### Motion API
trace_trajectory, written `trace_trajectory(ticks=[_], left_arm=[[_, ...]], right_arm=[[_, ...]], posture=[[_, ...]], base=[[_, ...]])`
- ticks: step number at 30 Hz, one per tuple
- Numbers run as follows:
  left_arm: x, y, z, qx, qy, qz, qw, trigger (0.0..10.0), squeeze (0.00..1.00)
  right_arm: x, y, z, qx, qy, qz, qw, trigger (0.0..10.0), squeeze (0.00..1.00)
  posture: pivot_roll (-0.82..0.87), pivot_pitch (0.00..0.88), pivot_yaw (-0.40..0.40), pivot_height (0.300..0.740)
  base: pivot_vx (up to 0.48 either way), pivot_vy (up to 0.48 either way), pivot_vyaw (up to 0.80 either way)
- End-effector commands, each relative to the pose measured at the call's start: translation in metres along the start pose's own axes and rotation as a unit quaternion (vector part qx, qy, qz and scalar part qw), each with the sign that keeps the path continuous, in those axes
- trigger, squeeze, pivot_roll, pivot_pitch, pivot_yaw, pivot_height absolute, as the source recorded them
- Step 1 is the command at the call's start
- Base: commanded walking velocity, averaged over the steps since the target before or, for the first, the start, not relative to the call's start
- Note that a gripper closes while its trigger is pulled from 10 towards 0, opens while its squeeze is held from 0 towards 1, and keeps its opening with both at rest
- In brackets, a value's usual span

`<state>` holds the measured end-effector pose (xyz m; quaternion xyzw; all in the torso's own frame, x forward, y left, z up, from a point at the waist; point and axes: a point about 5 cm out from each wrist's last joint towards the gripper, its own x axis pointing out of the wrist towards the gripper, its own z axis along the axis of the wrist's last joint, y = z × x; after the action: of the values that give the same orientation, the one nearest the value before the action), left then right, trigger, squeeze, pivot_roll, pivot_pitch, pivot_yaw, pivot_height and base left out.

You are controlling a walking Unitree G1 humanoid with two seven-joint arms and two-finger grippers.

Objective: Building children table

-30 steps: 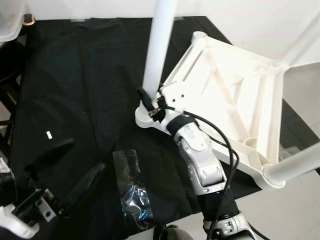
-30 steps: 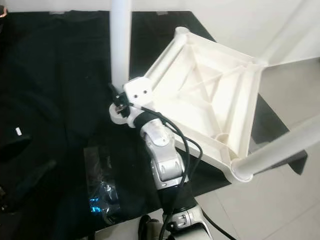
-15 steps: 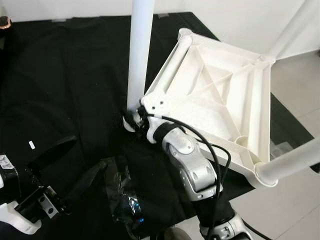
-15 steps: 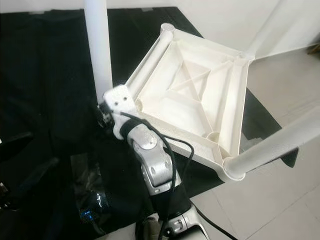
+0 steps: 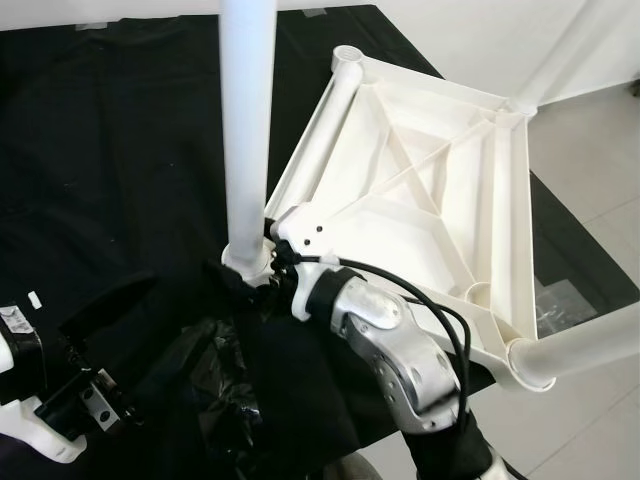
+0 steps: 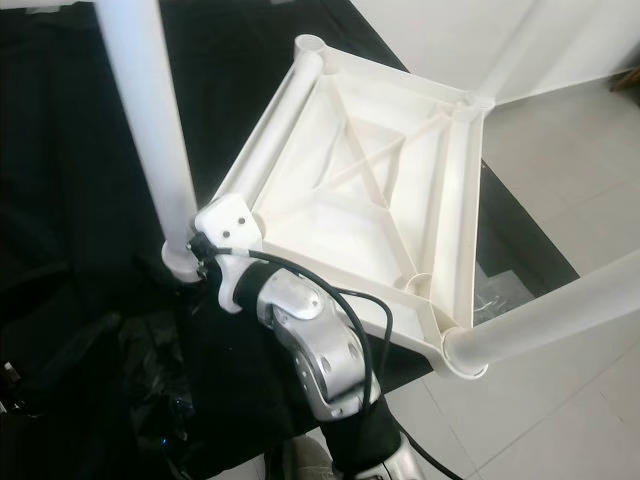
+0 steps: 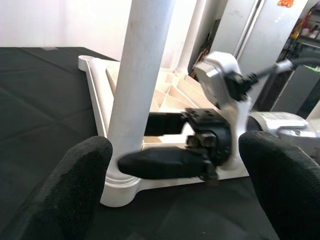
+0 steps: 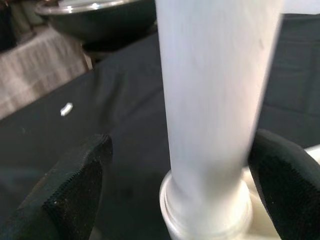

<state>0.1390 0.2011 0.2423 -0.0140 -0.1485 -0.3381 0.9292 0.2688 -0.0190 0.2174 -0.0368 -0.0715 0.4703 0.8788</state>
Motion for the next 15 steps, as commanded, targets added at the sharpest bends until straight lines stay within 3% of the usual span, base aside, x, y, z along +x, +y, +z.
trace_trajectory(ticks=[1, 6, 11, 15], left_arm=[[0.001, -0.001, -0.006, -0.005, 0.016, -0.004, 1.0, 10.0, 0.0], [0.004, 0.002, -0.009, -0.006, 0.015, -0.003, 1.0, 10.0, 0.0], [0.008, 0.002, -0.009, -0.009, 0.008, -0.007, 1.0, 10.0, 0.0], [0.013, 0.003, -0.012, -0.01, 0.005, -0.011, 1.0, 10.0, 0.0]], right_arm=[[-0.009, 0.002, -0.005, -0.014, 0.0, -0.009, 1.0, 10.0, 1.0], [-0.018, -0.005, -0.008, -0.021, 0.0, -0.05, 0.999, 10.0, 1.0], [-0.023, -0.003, -0.012, -0.022, 0.015, -0.05, 0.998, 10.0, 1.0], [-0.033, 0.002, -0.02, -0.046, 0.066, -0.035, 0.996, 10.0, 1.0]], posture=[[0.16, 0.247, -0.134, 0.74], [0.16, 0.233, -0.125, 0.74], [0.15, 0.228, -0.119, 0.74], [0.14, 0.226, -0.117, 0.74]], base=[[0.0, 0.0, 0.0], [0.0, 0.0, 0.0], [0.0, 0.0, 0.0], [0.0, 0.0, 0.0]])
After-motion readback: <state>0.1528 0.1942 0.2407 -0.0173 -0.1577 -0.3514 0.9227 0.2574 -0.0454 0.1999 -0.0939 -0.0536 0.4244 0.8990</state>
